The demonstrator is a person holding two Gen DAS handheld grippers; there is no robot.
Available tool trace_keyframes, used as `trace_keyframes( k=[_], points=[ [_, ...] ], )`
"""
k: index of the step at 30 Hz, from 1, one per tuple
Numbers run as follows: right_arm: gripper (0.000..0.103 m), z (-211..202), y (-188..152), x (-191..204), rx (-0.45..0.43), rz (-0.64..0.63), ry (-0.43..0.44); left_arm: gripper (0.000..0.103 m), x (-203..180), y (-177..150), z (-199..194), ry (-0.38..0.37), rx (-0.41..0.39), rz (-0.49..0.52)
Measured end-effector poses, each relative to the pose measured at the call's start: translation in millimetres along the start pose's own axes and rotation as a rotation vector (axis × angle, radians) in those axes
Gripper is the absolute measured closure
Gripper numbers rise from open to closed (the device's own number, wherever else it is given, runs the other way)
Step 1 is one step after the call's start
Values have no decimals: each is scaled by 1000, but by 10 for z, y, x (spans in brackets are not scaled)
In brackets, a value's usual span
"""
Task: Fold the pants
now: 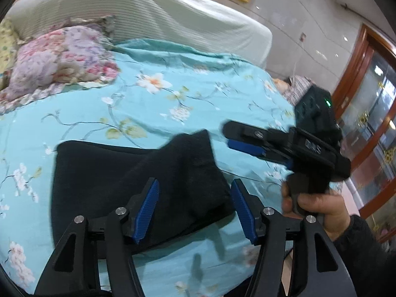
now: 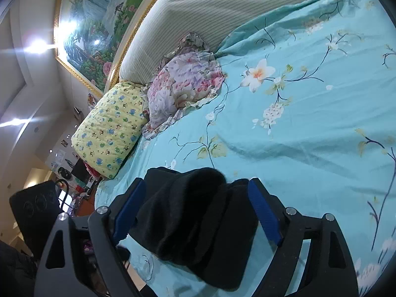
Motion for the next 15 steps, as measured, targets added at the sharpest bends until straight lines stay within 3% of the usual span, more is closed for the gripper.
trace_keyframes(
  k=[4,15],
  points=[
    [8,-25,-67,90,-7,15,-53,39,282,-9,-119,28,-16,-62],
    [1,34,-218,281,2,55,-192,34,1010,-125,-297,106,-27,-205]
  ],
)
Point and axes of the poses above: each gripper's, at about its wrist camera, not at the fingertips, and z roughly the way its jaws point, x to its left, y to its top, the point moved 3 cm from there along z, roughly the way its jaws point, and after that the axes turned 8 degrees about x, right-handed, at the moved point
